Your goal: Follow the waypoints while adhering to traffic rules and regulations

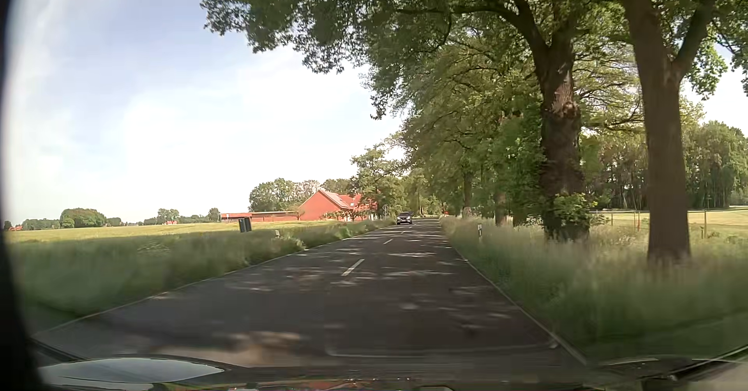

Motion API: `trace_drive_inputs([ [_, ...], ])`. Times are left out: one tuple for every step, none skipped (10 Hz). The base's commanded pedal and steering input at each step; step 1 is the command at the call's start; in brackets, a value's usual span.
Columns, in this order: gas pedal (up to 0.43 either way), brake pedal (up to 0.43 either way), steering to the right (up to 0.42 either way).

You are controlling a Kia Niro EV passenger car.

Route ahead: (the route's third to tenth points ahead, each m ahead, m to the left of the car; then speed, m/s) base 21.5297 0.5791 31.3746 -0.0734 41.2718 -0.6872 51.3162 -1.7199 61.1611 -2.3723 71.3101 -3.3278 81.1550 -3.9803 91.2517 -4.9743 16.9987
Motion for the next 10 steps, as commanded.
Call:
trace_drive_inputs([
  [0.209,0.000,0.012],
  [0.209,0.000,0.012],
  [0.209,0.000,0.014],
  [0.209,0.000,0.015],
  [0.209,0.000,0.015],
  [0.209,0.000,0.013],
  [0.197,0.000,0.013],
  [0.197,0.000,0.014],
  [0.197,0.000,0.013],
  [0.138,0.000,0.012],
])
